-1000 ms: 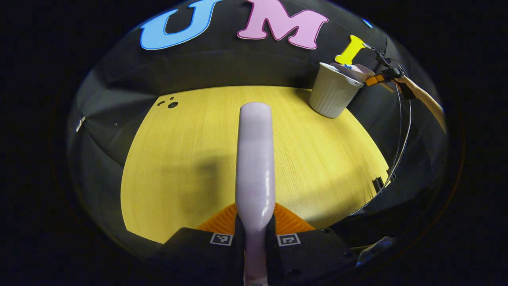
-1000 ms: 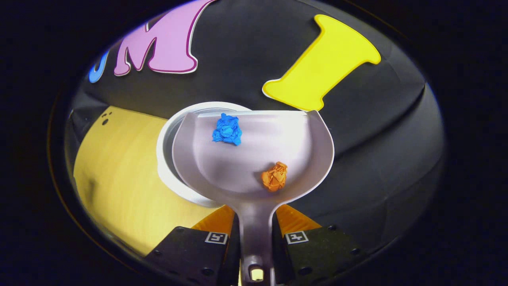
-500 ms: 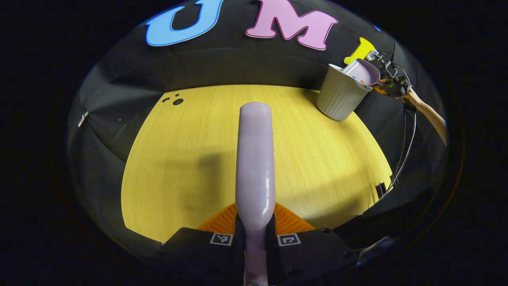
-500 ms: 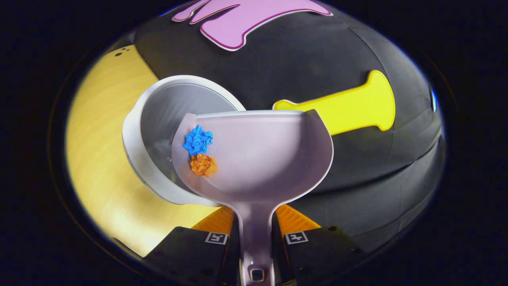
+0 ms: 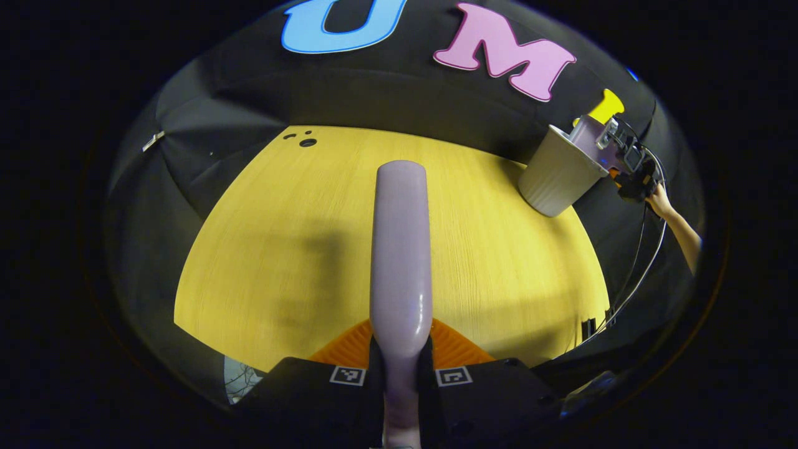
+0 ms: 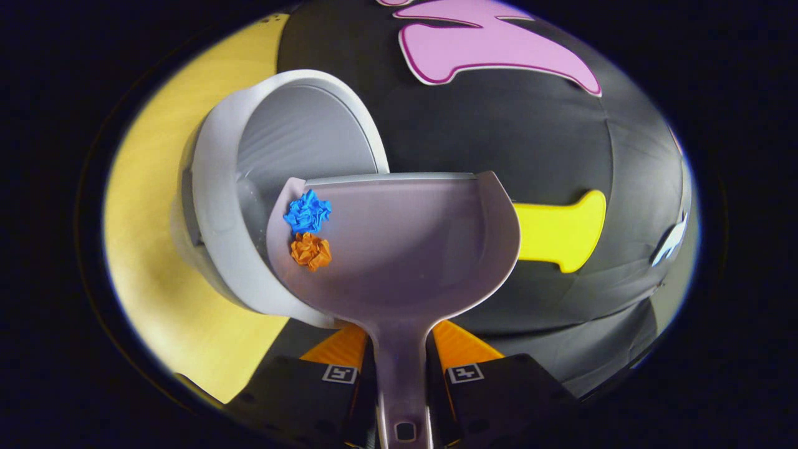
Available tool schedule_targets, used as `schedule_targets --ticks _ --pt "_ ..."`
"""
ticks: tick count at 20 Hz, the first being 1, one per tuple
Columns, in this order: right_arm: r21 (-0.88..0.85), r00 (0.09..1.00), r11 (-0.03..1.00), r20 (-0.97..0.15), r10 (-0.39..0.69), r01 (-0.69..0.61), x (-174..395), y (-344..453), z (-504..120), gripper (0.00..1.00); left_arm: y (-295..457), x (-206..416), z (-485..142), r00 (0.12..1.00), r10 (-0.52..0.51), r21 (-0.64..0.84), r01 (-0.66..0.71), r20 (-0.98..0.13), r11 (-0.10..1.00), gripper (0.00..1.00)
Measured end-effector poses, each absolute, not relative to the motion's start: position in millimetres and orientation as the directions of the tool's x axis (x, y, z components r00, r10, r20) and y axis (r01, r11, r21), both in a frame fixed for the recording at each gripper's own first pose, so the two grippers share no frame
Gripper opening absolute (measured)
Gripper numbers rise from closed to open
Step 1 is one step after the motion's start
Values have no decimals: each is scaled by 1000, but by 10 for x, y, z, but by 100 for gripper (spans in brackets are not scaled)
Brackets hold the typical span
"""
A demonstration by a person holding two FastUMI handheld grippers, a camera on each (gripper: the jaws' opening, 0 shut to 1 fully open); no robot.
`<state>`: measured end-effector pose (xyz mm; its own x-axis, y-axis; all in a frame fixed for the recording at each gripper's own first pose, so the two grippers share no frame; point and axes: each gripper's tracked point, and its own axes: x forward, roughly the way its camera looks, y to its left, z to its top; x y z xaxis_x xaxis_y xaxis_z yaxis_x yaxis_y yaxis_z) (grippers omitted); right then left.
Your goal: Pick up the small broom and dustpan from the desktop, sweep the trash into the dustpan with the broom, and then empty the trash into the garbage bin.
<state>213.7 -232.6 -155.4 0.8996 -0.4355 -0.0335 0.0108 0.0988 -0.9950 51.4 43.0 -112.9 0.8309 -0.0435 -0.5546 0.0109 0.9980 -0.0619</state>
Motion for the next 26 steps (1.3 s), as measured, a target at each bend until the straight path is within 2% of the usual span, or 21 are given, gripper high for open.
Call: schedule_targets --ticks 2,4,7,10,15,17,21,23,26 --pt "-999 919 -33 35 -393 24 2131 -2321 -1454 37 489 500 -1145 830 -24 -55 -8 -557 998 27" --pt "-992 930 -123 79 -360 37 2147 -2441 -1397 37 481 499 -1134 832 -27 -70 -14 -554 997 27" --pt "-988 934 -151 82 -348 30 2195 -2513 -1373 38 460 528 -1139 831 -31 -67 -7 -555 998 25" --pt "-992 929 -122 64 -364 20 2154 -2457 -1399 37 439 570 -1109 833 -35 -58 3 -552 998 27" --pt "-995 899 94 -30 -438 12 2106 -2503 -1412 37 417 609 -1035 849 -27 -39 8 -528 999 25" --pt "-974 897 224 -70 -437 33 2109 -2450 -1410 35 390 613 -1019 855 -33 -49 9 -518 999 27" --pt "-879 879 463 -128 -459 114 2042 -2396 -1281 41 390 632 -885 883 1 -21 -13 -469 1000 25" --pt "-809 880 566 -146 -451 156 2035 -2377 -1196 37 353 632 -772 903 -3 -26 -9 -430 1000 27" --pt "-719 889 663 -143 -434 209 2053 -2286 -1092 37 331 636 -644 923 -10 -37 -5 -385 999 25"
